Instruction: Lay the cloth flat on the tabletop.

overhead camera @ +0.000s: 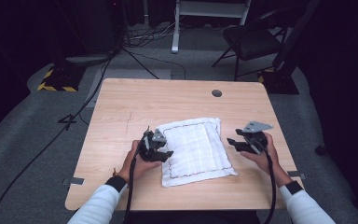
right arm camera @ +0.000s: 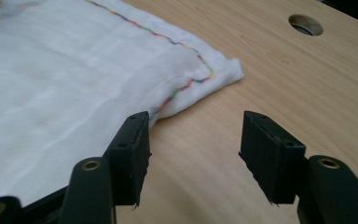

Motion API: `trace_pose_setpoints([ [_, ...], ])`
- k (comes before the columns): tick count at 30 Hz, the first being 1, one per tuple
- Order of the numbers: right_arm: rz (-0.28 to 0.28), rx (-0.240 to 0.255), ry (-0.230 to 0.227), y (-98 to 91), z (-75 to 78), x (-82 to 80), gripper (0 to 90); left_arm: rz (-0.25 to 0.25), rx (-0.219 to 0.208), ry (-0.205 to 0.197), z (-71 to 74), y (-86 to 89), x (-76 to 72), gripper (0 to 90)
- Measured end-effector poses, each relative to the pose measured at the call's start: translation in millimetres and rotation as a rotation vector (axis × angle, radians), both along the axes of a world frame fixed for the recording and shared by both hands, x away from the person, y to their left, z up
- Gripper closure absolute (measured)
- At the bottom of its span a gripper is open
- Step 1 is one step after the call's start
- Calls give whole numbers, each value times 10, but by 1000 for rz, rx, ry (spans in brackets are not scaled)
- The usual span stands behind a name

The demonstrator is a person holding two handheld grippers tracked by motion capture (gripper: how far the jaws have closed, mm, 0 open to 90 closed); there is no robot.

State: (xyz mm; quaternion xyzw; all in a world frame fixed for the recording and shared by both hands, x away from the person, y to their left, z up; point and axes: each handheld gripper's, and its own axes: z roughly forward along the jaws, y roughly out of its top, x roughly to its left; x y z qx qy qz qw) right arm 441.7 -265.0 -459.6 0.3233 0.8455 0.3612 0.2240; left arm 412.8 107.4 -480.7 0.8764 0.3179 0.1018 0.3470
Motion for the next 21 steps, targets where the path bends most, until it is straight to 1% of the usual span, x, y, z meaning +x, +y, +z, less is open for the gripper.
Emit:
trace_pose_setpoints([
  [1, -5, -16, -8, 36, -31, 76, 424, -3, 14, -6, -17, -36, 49, 480],
  [2, -18, -16, 0, 77, -82, 199, 424, -6, 22, -9, -40, -64, 86, 473],
  [3, -43, 14, 21, 106, -128, 305, 427, -11, 30, -8, -51, -76, 104, 472],
  [4, -54, 24, 34, 124, -146, 362, 425, -13, 34, -14, -71, -87, 122, 472],
  [5, -71, 31, 48, 185, -172, 468, 424, -15, 38, -14, -90, -93, 137, 472],
  [6, -71, 31, 48, 185, -172, 468, 424, -19, 37, -14, -111, -94, 147, 472],
  [7, -75, 25, 42, 218, -177, 501, 422, -30, 30, -9, -116, -73, 160, 467],
  [8, -68, 31, 44, 256, -186, 534, 423, -29, 23, -6, -117, -65, 164, 471],
  [11, -52, 32, 49, 343, -213, 553, 423, -33, 33, -5, -111, -25, 165, 468],
  [12, -45, 18, 52, 375, -233, 556, 423, -41, 38, -7, -110, -13, 166, 467],
  [13, -40, -11, 57, 410, -257, 557, 420, -49, 49, -7, -104, -1, 166, 466],
  [14, -37, -66, 64, 444, -301, 557, 417, -55, 54, -10, -102, 13, 168, 466],
  [16, -40, -61, 68, 433, -317, 559, 416, -53, 47, -5, -105, 45, 170, 466],
  [17, -57, -48, 76, 384, -322, 559, 408, -55, 52, -7, -103, 62, 171, 466],
  [18, -57, -48, 76, 384, -322, 559, 408, -54, 52, -3, -102, 73, 171, 466],
  [19, -59, -53, 72, 365, -321, 557, 408, -56, 62, -4, -94, 93, 175, 465],
  [20, -68, -56, 66, 315, -323, 540, 407, -51, 65, -1, -90, 118, 179, 464],
  [21, -70, -55, 70, 302, -322, 535, 408, -51, 65, -1, -90, 118, 179, 460],
])
